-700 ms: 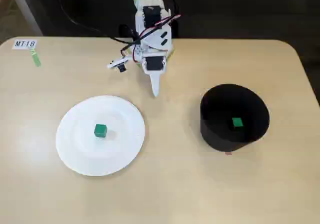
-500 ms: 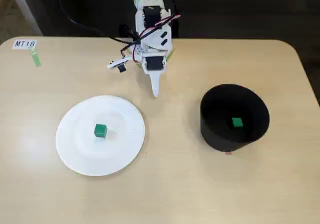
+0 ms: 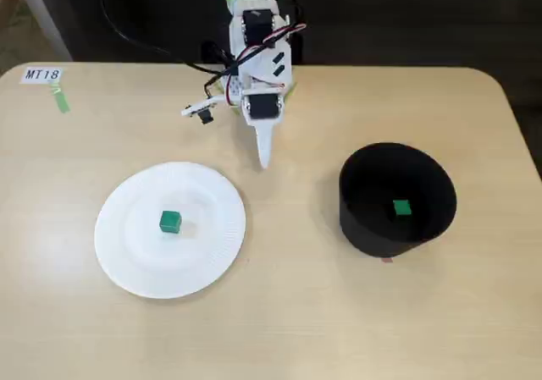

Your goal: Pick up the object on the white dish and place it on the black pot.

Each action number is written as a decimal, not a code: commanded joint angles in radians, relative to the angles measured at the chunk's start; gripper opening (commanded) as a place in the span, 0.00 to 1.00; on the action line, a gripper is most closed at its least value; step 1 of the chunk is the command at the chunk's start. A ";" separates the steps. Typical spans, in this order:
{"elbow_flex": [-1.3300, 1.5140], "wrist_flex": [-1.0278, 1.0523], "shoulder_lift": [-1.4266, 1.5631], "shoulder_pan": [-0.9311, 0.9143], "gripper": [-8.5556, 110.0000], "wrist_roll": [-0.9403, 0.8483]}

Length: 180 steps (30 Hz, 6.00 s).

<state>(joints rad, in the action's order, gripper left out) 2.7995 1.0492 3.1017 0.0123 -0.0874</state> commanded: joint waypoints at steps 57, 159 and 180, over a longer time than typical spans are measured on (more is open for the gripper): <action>-1.129 0.110 -1.597 -0.488 0.29 -0.258; -0.733 -0.676 -1.012 0.569 0.07 -0.061; -0.680 -0.652 -1.272 0.667 0.08 -0.267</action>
<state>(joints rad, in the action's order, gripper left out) 2.1384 0.3927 1.8270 0.6719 -0.3359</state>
